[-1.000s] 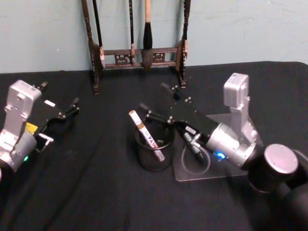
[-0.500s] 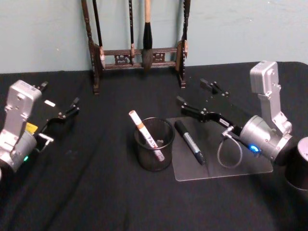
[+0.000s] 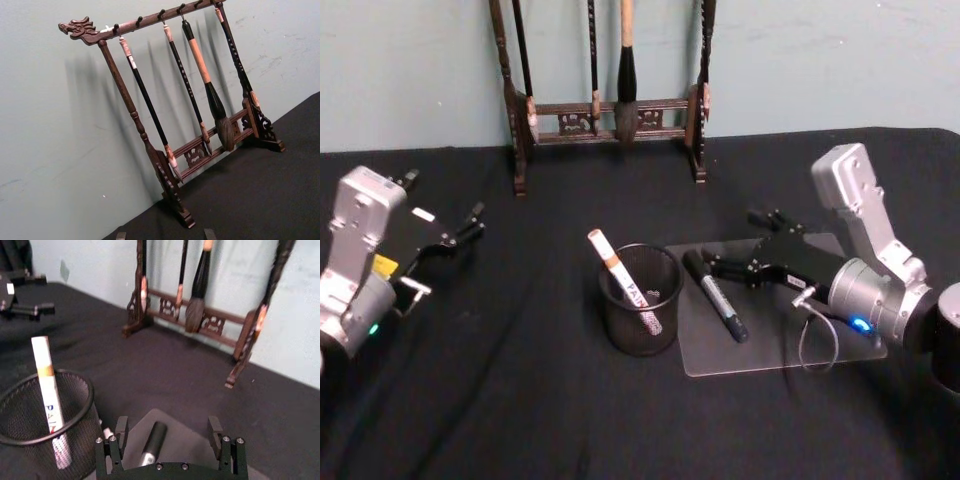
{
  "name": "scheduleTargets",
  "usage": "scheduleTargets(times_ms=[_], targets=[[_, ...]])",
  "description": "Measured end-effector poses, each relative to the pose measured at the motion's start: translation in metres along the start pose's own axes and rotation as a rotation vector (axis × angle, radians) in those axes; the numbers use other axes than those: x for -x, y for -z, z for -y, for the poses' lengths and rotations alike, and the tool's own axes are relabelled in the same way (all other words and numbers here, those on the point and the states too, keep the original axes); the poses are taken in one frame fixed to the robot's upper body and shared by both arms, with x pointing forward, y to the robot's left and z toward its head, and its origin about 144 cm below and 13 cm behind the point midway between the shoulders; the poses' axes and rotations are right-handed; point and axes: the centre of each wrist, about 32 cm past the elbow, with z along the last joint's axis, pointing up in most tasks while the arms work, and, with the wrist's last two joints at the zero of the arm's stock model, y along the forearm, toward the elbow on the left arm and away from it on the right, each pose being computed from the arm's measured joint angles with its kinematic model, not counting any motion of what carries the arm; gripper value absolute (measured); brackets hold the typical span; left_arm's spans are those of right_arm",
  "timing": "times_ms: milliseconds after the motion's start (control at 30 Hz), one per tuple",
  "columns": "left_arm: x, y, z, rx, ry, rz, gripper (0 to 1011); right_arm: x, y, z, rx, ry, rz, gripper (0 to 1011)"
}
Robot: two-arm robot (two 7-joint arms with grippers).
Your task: Pick up the water-based marker from the table and place it into the pen holder.
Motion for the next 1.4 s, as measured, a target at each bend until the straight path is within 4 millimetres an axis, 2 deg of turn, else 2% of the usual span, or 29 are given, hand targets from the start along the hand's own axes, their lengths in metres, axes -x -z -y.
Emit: scheduleTargets(times_ms=[800,1400], targets=[[0.000,0.000,0.000,0.000,0.000,0.000,1001,0.002,0.006,-0.031,0.168,-0.037,-0.033,1000],[0.000,0.000,0.000,0.000,0.000,0.000,1001,0.007,0.009,-0.038,0.190,-0.053,-0.029,1000]])
